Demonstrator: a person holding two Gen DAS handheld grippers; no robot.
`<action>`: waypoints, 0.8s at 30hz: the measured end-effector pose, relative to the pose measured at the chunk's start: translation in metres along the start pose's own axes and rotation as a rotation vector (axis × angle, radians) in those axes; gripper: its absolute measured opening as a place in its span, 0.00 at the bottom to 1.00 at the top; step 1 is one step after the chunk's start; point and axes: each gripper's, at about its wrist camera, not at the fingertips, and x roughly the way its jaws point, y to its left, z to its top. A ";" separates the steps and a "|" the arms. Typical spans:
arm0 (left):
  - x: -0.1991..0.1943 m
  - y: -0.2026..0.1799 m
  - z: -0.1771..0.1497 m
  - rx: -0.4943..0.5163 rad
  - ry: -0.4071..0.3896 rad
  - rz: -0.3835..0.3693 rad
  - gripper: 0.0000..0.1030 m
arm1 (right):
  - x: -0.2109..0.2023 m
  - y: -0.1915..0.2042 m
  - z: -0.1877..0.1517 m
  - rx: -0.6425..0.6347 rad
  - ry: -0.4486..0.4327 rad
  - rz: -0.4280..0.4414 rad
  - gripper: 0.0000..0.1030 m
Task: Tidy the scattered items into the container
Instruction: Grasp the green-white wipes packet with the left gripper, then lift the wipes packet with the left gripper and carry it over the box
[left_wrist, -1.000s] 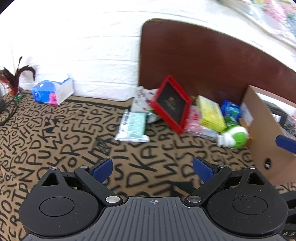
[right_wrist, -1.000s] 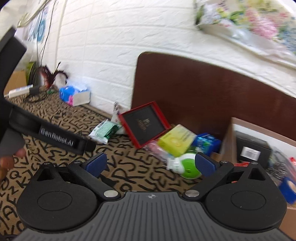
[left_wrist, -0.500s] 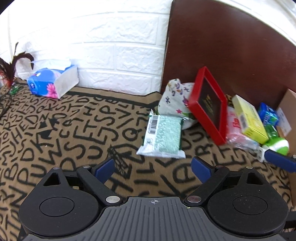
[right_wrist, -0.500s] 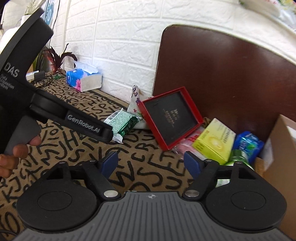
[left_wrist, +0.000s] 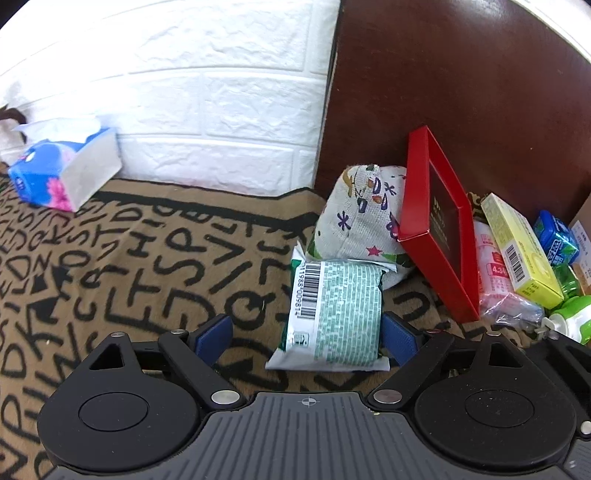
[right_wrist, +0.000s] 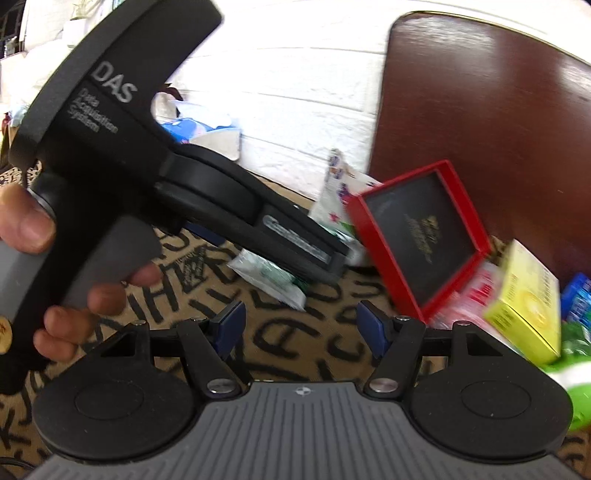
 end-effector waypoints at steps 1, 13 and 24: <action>0.002 0.001 0.001 0.002 0.004 -0.008 0.91 | 0.005 0.002 0.002 -0.006 -0.001 0.003 0.69; 0.004 -0.001 -0.001 0.067 0.037 -0.069 0.64 | 0.018 0.004 0.004 -0.001 0.027 0.052 0.33; -0.027 -0.020 -0.033 0.027 0.068 -0.099 0.55 | -0.036 0.013 -0.018 0.019 0.061 0.052 0.24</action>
